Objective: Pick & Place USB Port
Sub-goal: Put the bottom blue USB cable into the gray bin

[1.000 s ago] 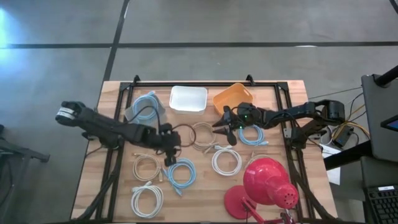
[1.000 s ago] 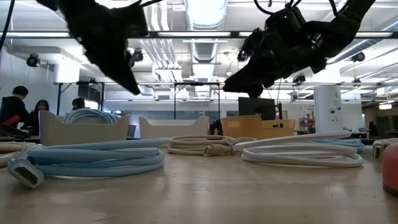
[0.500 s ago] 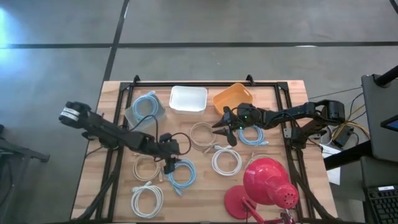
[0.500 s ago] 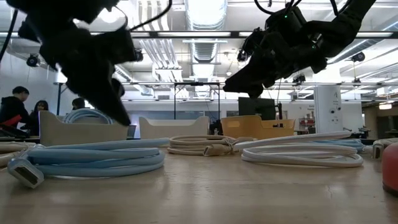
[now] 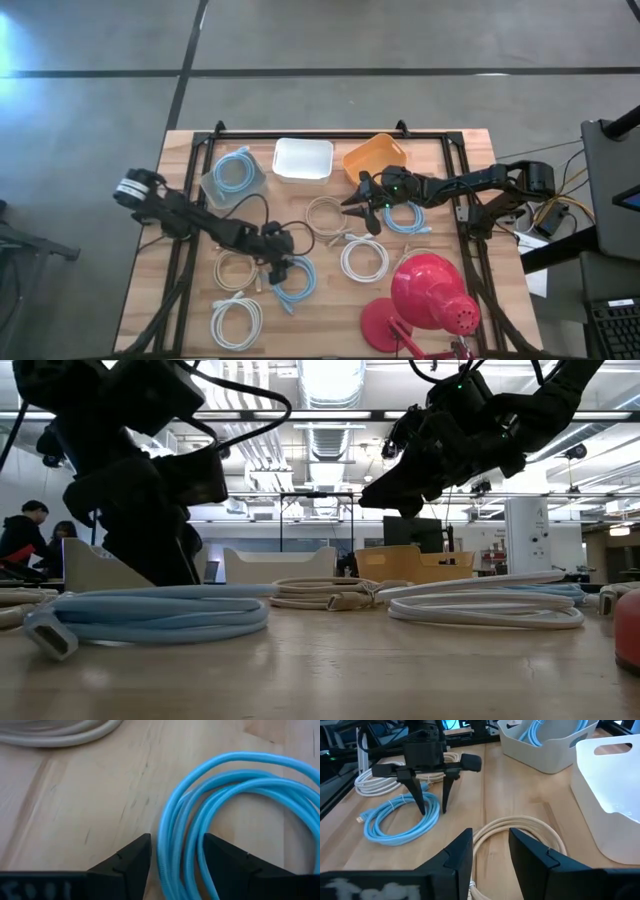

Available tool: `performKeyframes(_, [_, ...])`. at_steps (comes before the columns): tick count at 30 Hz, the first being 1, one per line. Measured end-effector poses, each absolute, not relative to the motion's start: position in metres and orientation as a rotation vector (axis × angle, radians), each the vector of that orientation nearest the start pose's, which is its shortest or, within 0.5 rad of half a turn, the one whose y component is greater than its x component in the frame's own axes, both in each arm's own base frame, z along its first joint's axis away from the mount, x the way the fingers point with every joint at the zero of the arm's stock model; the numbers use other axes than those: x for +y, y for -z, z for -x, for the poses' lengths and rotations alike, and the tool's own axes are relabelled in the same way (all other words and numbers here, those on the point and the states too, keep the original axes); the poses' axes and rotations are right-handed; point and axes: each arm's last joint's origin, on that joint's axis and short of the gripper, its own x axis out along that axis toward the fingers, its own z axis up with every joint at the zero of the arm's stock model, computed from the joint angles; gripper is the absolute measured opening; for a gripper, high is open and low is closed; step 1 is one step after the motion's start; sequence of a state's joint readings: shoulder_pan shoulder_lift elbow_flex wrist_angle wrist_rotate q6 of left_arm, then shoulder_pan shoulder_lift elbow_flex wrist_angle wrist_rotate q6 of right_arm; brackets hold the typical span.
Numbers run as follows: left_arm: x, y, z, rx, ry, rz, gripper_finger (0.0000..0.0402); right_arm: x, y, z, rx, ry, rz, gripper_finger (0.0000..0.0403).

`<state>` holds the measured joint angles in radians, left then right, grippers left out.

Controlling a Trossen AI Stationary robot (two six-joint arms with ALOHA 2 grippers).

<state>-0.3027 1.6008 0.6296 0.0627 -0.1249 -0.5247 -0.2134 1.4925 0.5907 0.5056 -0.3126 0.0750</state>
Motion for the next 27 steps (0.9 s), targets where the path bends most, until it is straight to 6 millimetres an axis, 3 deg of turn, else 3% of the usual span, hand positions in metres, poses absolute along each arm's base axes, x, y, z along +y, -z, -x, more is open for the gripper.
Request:
performKeyframes(5, [-0.079,-0.121,-0.265,0.911,-0.052,0.269,0.0162,-0.052,-0.175,-0.282,0.386,-0.084,-0.173,0.0127])
performKeyframes(15, [-0.079,-0.125,-0.265,0.899,-0.053,0.265,0.0016,-0.052,-0.175,-0.282,0.386,-0.085,-0.170,0.0122])
performKeyframes(22, [-0.076,-0.133,-0.262,0.872,-0.103,0.229,0.0024,-0.052,-0.175,-0.282,0.386,-0.085,-0.169,0.0112])
performKeyframes(27, [-0.073,-0.153,-0.259,0.820,-0.165,0.176,0.0013,-0.052,-0.175,-0.282,0.386,-0.085,-0.169,0.0105])
